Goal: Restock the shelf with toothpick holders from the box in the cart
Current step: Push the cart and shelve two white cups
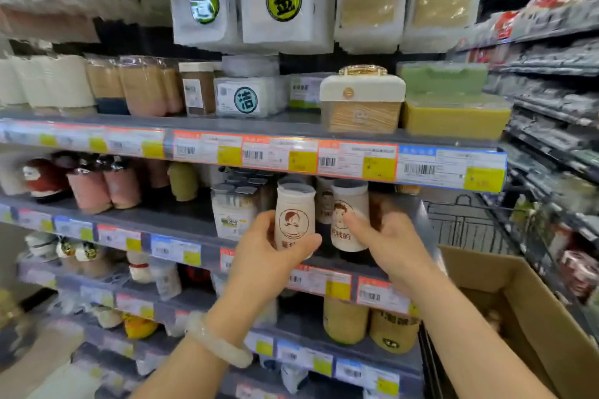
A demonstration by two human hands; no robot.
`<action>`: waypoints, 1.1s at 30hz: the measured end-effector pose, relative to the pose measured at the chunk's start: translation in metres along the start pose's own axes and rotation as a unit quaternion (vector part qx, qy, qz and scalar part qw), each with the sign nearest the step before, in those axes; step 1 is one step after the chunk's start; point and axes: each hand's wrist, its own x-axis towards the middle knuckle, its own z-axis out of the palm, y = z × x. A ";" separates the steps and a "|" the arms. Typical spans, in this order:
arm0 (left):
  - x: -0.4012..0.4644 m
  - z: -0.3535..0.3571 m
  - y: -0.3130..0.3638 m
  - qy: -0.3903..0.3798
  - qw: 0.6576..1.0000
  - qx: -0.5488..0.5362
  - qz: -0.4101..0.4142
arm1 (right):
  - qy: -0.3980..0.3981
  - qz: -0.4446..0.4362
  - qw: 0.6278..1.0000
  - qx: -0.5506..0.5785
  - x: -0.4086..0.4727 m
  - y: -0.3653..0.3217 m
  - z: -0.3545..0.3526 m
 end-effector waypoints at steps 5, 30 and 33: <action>0.017 -0.014 -0.009 -0.051 0.998 0.002 0.028 | 0.028 0.015 0.994 -0.107 0.009 0.001 0.022; 0.034 -0.003 -0.013 0.017 0.978 0.188 0.093 | 0.100 0.026 0.954 -0.280 0.020 0.007 0.041; 0.030 -0.001 -0.014 0.030 0.975 0.204 0.080 | 0.090 0.005 0.955 -0.283 0.019 0.010 0.040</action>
